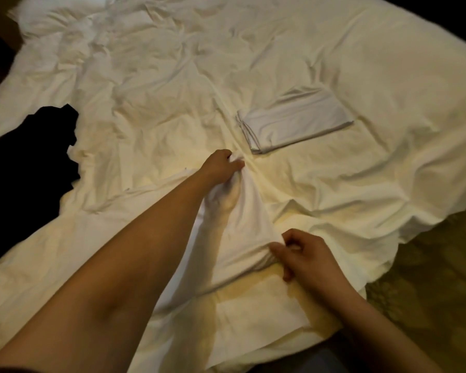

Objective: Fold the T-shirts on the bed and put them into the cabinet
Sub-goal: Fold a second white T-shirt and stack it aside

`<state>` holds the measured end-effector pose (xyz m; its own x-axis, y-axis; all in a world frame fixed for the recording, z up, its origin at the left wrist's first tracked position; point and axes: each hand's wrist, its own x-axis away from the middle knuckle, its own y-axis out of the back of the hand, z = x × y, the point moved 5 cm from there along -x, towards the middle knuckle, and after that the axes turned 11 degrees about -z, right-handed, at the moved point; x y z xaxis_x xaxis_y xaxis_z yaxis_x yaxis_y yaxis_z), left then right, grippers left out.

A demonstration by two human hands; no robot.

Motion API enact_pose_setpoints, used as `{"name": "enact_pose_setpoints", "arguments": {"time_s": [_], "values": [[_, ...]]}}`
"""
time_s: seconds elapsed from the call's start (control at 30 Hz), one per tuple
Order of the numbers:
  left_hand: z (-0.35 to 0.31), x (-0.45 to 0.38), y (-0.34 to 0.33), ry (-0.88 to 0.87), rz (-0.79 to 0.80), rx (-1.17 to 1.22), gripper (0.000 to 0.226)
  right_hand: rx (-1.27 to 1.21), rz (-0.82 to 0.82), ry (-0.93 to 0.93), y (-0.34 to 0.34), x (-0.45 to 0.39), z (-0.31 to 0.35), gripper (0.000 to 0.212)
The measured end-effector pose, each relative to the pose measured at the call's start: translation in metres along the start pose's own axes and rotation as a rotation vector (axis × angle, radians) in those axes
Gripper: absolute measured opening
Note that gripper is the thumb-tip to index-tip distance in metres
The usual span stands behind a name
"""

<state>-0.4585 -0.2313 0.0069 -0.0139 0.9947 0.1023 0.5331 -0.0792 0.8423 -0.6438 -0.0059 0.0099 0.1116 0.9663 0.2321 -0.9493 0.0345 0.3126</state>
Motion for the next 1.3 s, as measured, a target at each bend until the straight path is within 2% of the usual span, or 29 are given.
{"name": "enact_pose_setpoints", "arguments": {"time_s": [0.03,0.1,0.2,0.3,0.4,0.5,0.6,0.77,0.83,0.93,1.07,1.2,1.3], "values": [[0.002,0.000,-0.002,0.011,-0.019,0.017,0.026,-0.125,-0.020,-0.059,0.004,-0.001,-0.002,0.023],[0.009,0.000,-0.007,0.047,-0.060,0.050,0.031,-0.281,-0.026,-0.143,0.008,-0.002,-0.007,0.020],[0.010,0.001,-0.013,0.041,-0.085,0.042,0.032,-0.367,0.039,-0.170,0.007,-0.001,-0.010,0.014],[0.007,-0.001,-0.011,0.039,-0.110,0.077,0.033,-0.182,0.032,-0.069,0.010,0.000,-0.004,0.015],[0.007,-0.001,-0.008,0.030,-0.152,0.135,0.026,-0.015,-0.070,0.019,0.014,0.001,-0.002,0.022],[0.007,-0.003,-0.009,0.038,-0.161,0.175,0.024,0.051,-0.151,0.101,0.015,0.007,0.000,0.014],[0.002,-0.003,-0.008,0.053,-0.193,0.322,0.016,0.100,-0.259,0.186,0.019,0.009,0.003,0.008],[0.005,-0.002,-0.009,0.027,-0.264,0.343,0.015,0.261,-0.327,0.209,0.009,0.008,-0.007,0.024],[0.007,0.000,-0.009,0.021,-0.298,0.220,0.022,0.301,-0.413,0.316,0.005,0.010,-0.005,0.027],[0.006,0.016,-0.012,-0.065,-0.316,0.074,0.052,0.366,-0.546,0.525,-0.001,0.013,-0.002,0.031],[0.018,0.061,-0.016,-0.190,-0.345,0.009,0.061,0.333,-0.509,0.642,-0.010,0.015,0.007,0.026],[0.051,0.109,-0.013,-0.111,-0.294,0.041,0.056,0.279,-0.378,0.716,-0.029,0.023,0.017,0.012],[0.083,0.148,-0.002,-0.092,-0.258,-0.013,0.059,0.246,-0.253,0.692,-0.049,0.030,0.022,0.015]]}}
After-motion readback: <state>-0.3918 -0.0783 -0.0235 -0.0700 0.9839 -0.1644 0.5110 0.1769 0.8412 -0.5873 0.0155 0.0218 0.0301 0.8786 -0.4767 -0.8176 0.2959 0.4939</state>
